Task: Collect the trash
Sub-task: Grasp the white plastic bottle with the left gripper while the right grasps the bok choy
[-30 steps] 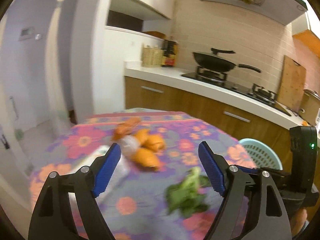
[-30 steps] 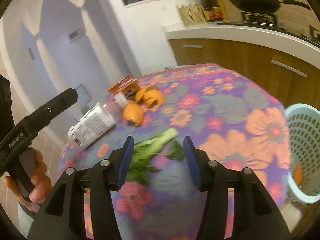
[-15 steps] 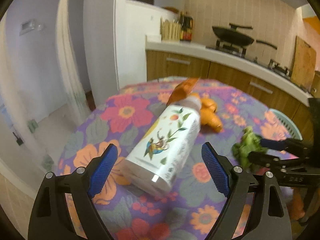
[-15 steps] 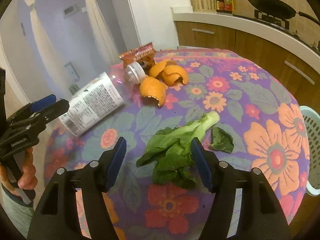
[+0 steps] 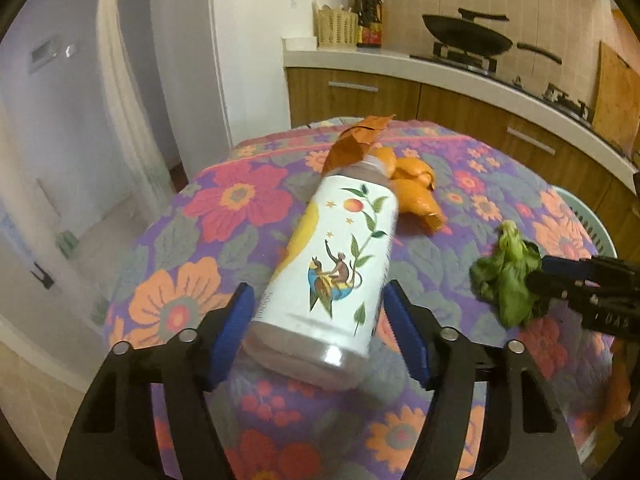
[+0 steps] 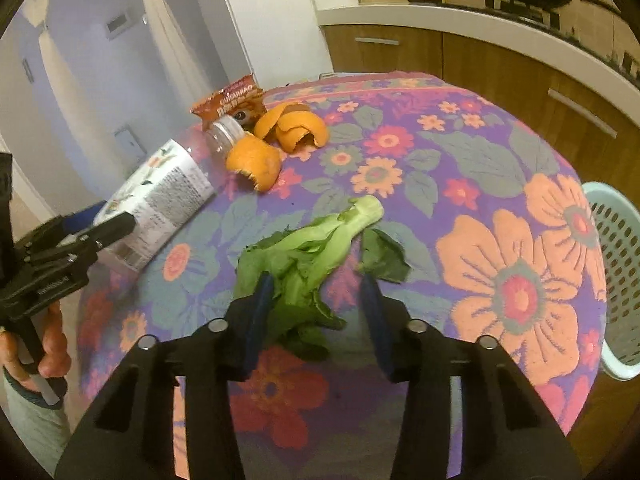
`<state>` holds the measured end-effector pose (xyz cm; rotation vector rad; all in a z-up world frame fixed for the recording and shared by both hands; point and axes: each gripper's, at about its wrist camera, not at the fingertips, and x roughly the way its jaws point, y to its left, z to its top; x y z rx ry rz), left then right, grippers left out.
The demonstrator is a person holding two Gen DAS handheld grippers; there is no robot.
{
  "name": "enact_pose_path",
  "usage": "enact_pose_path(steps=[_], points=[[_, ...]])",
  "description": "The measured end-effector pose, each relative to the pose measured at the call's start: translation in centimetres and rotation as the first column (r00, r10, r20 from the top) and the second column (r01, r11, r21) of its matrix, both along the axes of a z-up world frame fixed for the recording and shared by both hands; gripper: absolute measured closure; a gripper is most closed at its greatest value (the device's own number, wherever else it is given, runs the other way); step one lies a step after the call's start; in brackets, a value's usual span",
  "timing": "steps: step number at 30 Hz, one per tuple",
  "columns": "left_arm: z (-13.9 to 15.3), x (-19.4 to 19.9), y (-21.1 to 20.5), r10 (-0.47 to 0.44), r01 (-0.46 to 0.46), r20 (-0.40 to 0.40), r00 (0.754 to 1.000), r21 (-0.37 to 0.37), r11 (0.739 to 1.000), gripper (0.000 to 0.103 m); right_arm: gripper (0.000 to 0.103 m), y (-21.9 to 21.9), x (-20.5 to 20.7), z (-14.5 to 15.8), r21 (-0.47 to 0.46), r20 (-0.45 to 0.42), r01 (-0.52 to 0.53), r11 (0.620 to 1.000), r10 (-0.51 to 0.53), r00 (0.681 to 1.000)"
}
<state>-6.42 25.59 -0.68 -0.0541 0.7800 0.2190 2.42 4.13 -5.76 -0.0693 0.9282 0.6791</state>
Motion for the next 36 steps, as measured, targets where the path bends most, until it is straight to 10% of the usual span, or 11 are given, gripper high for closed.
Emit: enact_pose_path(steps=[9,14,24,30,36], points=[[-1.6,2.5,-1.2,0.009,-0.002,-0.104,0.995,0.072,0.997,0.035,0.061,-1.7,-0.3,0.7,0.011,0.009,-0.027,1.0,0.027,1.0],[-1.7,2.7,-0.7,0.049,-0.046,-0.067,0.997,0.049,0.998,0.037,0.033,-1.2,-0.6,0.9,0.044,0.002,-0.008,0.999,0.008,1.0],[-1.2,0.2,-0.5,0.09,-0.09,0.002,0.996,-0.031,0.995,0.043,0.031,4.5,-0.2,-0.1,-0.043,0.003,-0.008,0.999,0.008,1.0],[-0.6,-1.7,-0.2,0.083,-0.077,0.052,0.995,-0.107,0.991,0.043,0.072,4.4,0.2,-0.7,-0.082,0.008,0.01,0.997,-0.009,1.0],[0.1,-2.0,-1.0,0.08,-0.07,0.072,0.994,-0.123,0.99,0.044,0.088,2.7,0.0,0.0,-0.053,0.028,-0.031,0.998,0.033,0.999]])
